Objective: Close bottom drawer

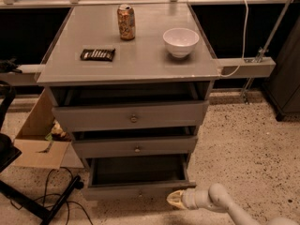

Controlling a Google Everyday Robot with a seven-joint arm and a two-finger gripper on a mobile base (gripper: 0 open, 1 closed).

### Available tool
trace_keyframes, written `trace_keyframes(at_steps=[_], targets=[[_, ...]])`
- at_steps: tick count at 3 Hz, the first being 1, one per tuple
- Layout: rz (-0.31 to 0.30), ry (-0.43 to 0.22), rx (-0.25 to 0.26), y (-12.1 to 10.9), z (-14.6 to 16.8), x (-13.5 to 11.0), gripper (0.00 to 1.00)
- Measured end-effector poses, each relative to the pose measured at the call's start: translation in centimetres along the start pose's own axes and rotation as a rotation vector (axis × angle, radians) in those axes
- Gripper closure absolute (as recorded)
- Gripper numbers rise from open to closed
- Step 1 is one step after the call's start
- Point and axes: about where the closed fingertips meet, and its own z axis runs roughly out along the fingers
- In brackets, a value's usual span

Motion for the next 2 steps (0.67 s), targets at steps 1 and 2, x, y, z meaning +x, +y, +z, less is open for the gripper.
trace_keyframes(at_steps=[1,2], targets=[[-0.03,0.009,0.033,-3.73,-0.88,-1.0,1.0],[-0.03,0.009,0.033,-3.61,-0.89,-1.0,1.0]])
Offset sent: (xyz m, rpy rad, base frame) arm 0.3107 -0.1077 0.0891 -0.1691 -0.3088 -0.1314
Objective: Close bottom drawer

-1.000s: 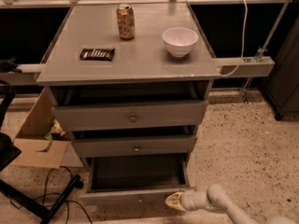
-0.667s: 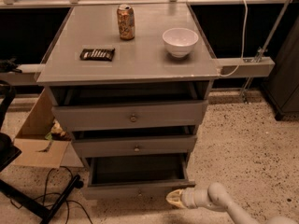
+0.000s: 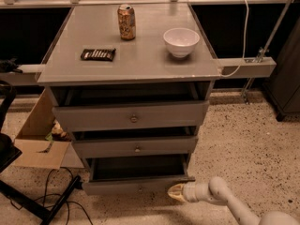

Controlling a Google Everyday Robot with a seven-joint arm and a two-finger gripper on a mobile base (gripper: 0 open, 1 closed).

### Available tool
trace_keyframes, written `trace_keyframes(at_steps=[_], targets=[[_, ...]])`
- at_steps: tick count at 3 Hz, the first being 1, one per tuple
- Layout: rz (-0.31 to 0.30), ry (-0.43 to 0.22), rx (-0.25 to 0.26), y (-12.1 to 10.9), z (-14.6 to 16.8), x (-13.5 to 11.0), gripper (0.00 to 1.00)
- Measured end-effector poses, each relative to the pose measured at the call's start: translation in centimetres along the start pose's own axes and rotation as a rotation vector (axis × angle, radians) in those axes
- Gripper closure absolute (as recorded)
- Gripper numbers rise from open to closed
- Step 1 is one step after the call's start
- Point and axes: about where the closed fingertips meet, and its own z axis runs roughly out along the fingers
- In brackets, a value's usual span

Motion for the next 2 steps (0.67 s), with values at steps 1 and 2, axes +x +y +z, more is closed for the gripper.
trace_keyframes(at_steps=[1,2], targets=[[-0.019,0.006,0.026,-2.99,-0.53,-0.58,1.0],[-0.023,0.007,0.034,-3.54,-0.72,-0.69,1.0]])
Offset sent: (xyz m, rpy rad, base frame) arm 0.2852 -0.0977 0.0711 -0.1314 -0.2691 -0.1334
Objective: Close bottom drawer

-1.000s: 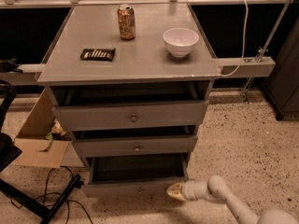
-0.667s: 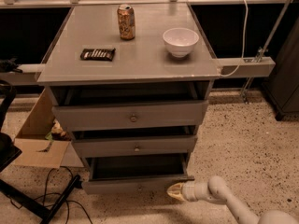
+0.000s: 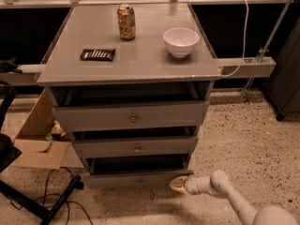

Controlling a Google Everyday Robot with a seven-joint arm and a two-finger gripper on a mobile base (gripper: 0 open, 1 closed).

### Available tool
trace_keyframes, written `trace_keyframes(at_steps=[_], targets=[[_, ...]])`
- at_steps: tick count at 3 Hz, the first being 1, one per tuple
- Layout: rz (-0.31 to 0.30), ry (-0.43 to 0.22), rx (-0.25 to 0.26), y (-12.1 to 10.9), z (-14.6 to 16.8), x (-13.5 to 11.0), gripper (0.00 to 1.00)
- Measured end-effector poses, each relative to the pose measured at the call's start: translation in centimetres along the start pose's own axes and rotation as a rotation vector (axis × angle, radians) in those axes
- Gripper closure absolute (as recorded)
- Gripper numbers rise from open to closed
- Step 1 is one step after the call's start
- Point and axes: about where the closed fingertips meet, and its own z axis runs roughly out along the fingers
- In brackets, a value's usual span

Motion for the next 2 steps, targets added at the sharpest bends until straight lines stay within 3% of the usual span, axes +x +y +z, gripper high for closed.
trace_keyframes(at_steps=[2], targets=[[-0.038,0.005,0.039,-4.8,-0.5,-1.4,1.0]])
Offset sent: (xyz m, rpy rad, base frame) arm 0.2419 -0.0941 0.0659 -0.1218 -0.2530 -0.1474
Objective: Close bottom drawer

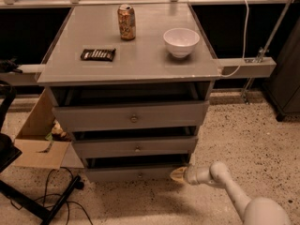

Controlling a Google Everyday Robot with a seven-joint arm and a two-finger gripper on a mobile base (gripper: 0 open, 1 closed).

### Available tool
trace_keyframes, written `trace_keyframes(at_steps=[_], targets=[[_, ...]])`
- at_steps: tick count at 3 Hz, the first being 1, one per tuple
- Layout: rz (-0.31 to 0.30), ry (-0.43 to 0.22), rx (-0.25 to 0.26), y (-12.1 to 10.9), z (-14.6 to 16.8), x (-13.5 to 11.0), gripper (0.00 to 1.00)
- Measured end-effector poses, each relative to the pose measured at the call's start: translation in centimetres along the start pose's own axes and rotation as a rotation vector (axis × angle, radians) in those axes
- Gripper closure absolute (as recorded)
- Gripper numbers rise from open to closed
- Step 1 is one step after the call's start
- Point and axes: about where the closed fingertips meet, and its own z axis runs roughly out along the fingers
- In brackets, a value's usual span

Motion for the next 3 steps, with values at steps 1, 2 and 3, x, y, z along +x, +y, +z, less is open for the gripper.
trace_keyframes(at_steps=[1,2,3], targets=[[0.0,0.0,0.0,0.01,0.01,0.0,0.84],[0.0,0.0,0.0,0.01,0.01,0.0,0.61],[0.0,0.0,0.0,0.01,0.02,0.0,0.37]])
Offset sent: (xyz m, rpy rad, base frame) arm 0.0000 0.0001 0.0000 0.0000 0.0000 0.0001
